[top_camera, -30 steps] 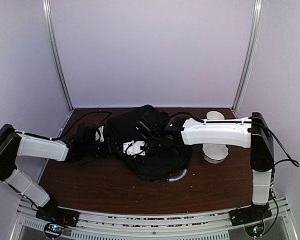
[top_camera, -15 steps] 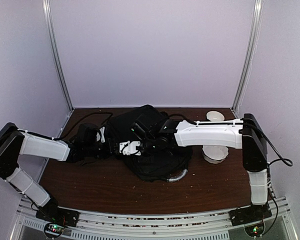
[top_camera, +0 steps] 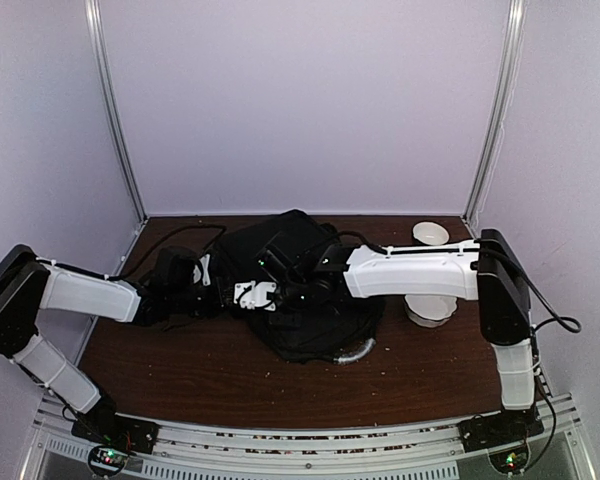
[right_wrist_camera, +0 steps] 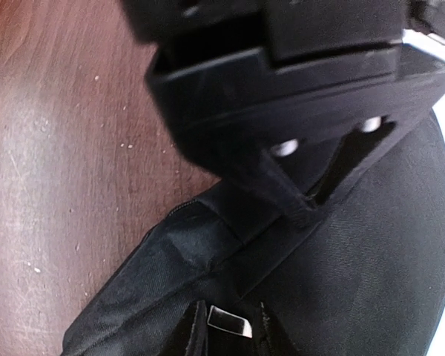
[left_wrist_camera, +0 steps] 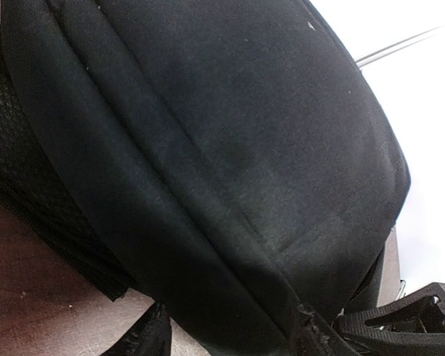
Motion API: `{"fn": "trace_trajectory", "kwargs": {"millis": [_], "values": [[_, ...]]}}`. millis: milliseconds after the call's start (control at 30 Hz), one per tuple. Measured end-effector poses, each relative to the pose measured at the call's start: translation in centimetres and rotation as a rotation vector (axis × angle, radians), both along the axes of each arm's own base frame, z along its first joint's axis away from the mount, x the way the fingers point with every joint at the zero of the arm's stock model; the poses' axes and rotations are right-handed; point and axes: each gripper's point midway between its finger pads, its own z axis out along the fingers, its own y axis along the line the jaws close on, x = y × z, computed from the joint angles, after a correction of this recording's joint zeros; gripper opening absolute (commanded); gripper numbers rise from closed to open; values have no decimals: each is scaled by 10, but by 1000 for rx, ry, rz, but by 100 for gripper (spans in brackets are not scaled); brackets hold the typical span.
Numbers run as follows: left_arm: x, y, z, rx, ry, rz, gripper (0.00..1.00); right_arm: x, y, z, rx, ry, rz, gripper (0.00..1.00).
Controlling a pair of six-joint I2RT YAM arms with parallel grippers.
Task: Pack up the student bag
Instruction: Grab the upper front pocket of the student bag.
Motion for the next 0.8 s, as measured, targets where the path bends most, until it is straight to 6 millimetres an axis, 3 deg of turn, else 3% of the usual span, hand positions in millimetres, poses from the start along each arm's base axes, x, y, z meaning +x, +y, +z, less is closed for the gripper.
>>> {"fn": "trace_trajectory", "kwargs": {"millis": [200, 400, 800], "values": [[0, 0, -2, 1, 4, -2, 57, 3, 3, 4, 35, 5, -40, 6], [-1, -1, -1, -1, 5, -6, 57, 6, 5, 9, 57, 14, -65, 0], [-1, -1, -6, 4, 13, -5, 58, 26, -6, 11, 151, 147, -199, 0]]}}
